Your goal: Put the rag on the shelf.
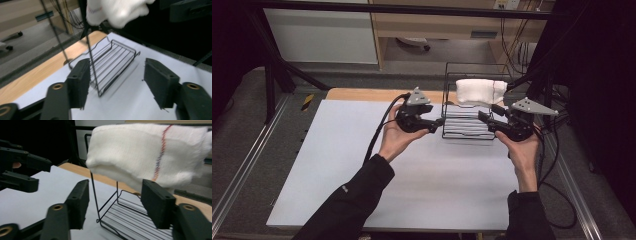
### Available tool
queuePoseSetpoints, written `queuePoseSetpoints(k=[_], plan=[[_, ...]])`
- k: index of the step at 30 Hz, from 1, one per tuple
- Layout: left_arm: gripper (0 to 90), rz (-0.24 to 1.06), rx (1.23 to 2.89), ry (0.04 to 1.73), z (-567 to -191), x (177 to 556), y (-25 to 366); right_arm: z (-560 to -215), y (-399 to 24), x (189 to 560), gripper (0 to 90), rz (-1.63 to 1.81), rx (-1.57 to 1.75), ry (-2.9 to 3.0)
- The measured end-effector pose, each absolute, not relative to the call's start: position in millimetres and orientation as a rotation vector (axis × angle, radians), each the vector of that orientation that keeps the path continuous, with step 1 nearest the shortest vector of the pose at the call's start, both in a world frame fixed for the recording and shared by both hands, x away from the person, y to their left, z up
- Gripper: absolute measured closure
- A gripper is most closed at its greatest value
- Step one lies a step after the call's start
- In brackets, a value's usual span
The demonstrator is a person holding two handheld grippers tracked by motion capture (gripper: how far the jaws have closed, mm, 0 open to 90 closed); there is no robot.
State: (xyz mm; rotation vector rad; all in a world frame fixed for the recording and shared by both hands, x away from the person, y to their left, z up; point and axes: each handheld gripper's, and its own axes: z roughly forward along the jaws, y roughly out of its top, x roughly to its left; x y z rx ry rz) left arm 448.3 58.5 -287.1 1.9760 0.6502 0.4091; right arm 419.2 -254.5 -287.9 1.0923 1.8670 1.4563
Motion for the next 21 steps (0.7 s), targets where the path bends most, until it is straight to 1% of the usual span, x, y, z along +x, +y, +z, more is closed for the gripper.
queuePoseSetpoints(k=[7, 13, 18, 21], plan=[[25.1, 0.386, 1.955, 0.754, -315, 427, 116, -307, -246, 411, 18.1, 1.429, 1.111, 1.95], [13.8, 0.374, 1.979, 0.817, -347, 407, 166, -326, -238, 407, 11.5, 1.406, 1.122, 2.022], [8.1, 0.376, 1.97, 0.888, -371, 390, 207, -343, -239, 401, 7.6, 1.428, 1.142, 2.03], [6.5, 0.387, 1.956, 0.94, -385, 381, 227, -356, -240, 398, 4.6, 1.413, 1.148, 2.049]])
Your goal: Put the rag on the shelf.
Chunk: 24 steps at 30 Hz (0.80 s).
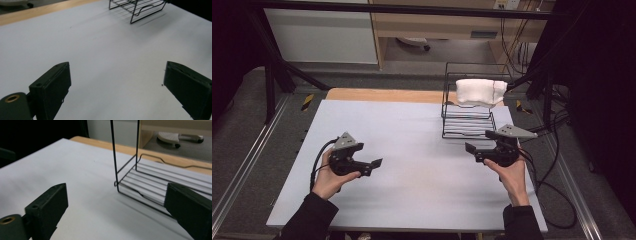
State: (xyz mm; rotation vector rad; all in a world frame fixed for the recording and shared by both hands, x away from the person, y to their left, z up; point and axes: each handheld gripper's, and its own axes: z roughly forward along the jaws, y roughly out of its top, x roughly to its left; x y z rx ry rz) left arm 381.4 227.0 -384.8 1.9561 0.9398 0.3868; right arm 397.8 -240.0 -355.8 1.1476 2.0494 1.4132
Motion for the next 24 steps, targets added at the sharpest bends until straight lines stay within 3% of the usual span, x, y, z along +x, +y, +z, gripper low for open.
queuePoseSetpoints(k=[11, 24], plan=[[5.5, 0.382, 1.955, 1.048, -427, 360, 278, -403, -248, 384, 0.7, 1.373, 1.184, 2.157], [5.6, 0.39, 1.955, 1.032, -440, 347, 299, -440, -256, 363, 0.7, 1.341, 1.233, 2.273]])
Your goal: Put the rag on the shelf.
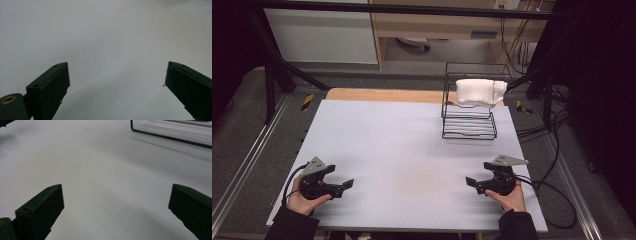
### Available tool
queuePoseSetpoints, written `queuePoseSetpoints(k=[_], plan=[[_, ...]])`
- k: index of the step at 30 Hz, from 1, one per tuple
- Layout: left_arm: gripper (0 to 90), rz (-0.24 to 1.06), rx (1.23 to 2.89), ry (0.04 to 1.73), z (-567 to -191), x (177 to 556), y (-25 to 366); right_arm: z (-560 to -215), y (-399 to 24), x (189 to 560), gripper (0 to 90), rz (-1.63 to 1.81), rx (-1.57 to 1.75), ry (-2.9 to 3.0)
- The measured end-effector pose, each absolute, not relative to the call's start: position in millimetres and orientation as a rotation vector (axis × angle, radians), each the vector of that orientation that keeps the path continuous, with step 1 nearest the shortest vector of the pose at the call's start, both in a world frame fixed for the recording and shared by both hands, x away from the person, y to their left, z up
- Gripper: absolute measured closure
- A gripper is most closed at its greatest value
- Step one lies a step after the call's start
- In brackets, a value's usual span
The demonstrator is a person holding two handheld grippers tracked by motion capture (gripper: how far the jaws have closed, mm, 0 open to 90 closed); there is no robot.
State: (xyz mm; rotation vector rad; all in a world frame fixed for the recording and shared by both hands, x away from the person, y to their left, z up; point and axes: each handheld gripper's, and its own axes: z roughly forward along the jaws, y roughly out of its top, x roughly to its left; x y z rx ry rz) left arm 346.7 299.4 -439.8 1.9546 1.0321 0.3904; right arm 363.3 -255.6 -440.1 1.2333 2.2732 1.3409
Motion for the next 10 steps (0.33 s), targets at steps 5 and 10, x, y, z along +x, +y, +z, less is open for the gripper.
queuePoseSetpoints(k=[5, 10], plan=[[5.7, 0.386, 1.968, 1.028, -444.0, 347.1, 299.5, -445.5, -259.3, 359.3, 0.7, 1.33, 1.253, 2.279], [5.6, 0.38, 1.976, 1.031, -445.8, 347.5, 298.9, -447.2, -259.4, 359.3, 0.7, 1.33, 1.265, 2.287]])
